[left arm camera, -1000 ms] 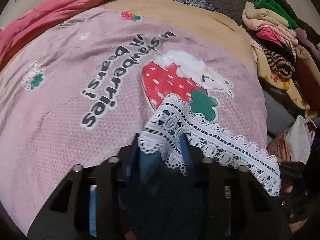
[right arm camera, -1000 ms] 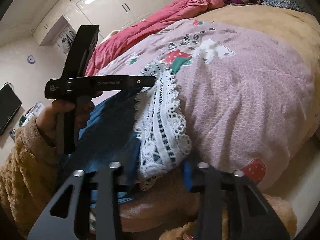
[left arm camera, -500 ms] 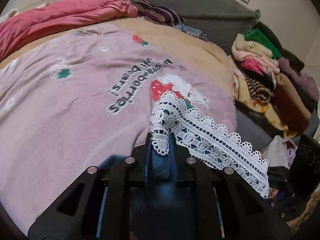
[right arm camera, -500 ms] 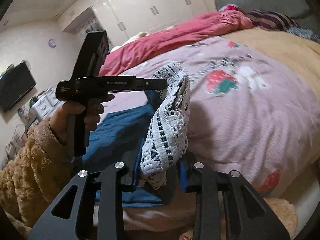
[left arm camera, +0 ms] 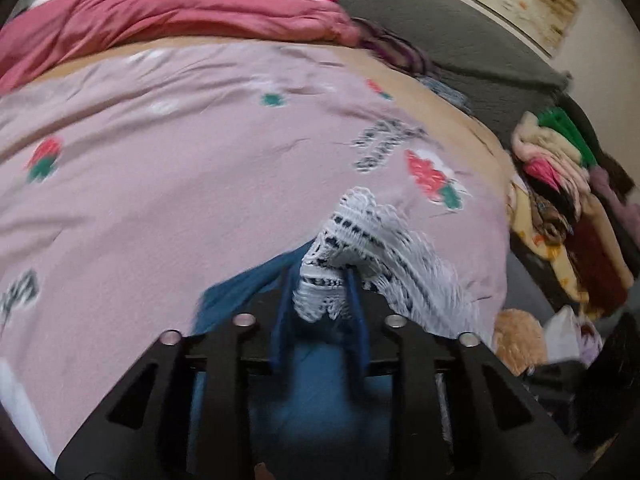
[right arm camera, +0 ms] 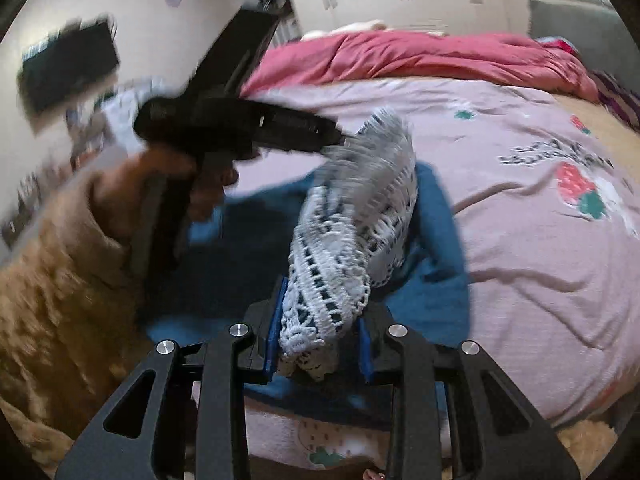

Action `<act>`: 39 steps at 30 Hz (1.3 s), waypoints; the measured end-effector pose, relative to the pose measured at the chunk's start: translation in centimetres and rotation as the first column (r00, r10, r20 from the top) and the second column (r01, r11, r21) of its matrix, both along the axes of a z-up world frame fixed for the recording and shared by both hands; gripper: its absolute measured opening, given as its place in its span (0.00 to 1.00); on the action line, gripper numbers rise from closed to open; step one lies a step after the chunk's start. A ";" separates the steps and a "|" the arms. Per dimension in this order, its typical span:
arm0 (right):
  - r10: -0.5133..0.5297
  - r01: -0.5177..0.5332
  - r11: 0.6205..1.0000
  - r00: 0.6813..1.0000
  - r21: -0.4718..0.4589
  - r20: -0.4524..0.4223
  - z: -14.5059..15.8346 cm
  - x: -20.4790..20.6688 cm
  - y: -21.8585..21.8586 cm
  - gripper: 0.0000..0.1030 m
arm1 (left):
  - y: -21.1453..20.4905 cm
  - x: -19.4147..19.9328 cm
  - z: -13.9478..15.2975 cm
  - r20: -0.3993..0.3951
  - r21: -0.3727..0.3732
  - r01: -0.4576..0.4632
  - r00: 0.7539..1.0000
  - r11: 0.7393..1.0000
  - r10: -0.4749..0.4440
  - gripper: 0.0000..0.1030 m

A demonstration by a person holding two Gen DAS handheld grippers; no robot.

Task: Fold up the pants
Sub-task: 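Grasp the lace-trimmed hem with both tools and lift it, then fold the lace hem over onto the denim leg and release both tools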

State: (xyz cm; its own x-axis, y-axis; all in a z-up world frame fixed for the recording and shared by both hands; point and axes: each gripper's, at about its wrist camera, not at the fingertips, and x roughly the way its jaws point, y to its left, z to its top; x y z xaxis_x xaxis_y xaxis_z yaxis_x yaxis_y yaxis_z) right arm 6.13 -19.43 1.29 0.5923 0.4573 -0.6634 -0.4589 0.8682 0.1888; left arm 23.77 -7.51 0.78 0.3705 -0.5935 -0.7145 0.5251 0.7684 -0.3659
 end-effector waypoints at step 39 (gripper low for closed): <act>0.218 -0.144 0.925 0.959 -0.351 0.182 -3.2 -6.0 7.5 0.42 | 6.6 -1.8 -2.7 -0.197 -0.154 -0.251 0.956 0.956 0.219 0.22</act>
State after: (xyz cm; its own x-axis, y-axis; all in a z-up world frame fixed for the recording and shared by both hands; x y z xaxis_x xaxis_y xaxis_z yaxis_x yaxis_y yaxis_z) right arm 0.13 -11.97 -1.96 0.6647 0.3463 -0.6620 -0.6112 0.7616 -0.2154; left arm 21.93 -0.94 -1.95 0.3926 -0.6262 -0.6736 0.2526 0.7777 -0.5757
